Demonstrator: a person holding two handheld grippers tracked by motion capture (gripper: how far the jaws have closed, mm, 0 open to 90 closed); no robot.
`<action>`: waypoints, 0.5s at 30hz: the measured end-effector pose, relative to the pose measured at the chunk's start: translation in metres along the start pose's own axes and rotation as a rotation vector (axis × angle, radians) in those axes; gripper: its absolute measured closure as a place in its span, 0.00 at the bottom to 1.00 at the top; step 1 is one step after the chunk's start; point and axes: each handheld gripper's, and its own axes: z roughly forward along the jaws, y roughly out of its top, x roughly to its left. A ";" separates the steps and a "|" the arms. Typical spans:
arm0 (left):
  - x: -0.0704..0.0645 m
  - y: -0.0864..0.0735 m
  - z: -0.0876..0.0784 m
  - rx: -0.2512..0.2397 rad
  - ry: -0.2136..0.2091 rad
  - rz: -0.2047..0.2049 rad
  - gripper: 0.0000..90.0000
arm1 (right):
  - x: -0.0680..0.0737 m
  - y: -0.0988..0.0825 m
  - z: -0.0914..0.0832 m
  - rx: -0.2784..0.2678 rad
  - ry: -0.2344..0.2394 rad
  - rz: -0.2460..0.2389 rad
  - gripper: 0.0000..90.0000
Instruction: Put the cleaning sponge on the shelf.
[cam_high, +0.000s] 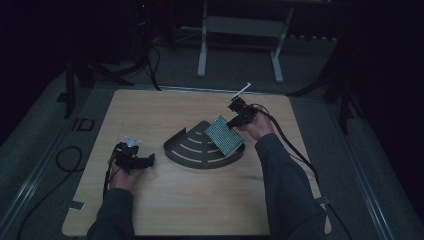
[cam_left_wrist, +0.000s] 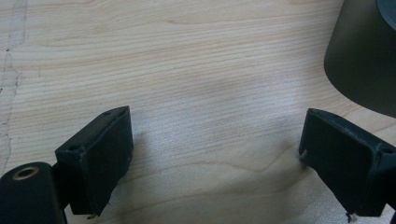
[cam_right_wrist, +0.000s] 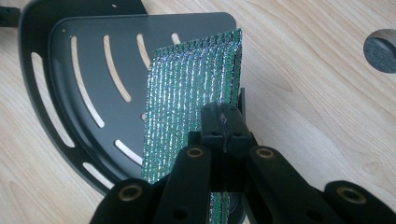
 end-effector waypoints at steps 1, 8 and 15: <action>0.000 0.000 0.000 0.000 0.000 0.000 0.11 | 0.000 0.000 0.001 -0.001 0.001 0.001 1.00; 0.000 0.000 0.000 0.000 0.000 0.000 0.11 | 0.000 -0.003 0.006 0.000 0.009 -0.001 1.00; 0.000 0.000 0.000 0.000 0.000 0.000 0.11 | 0.000 -0.005 0.013 0.002 0.017 0.000 1.00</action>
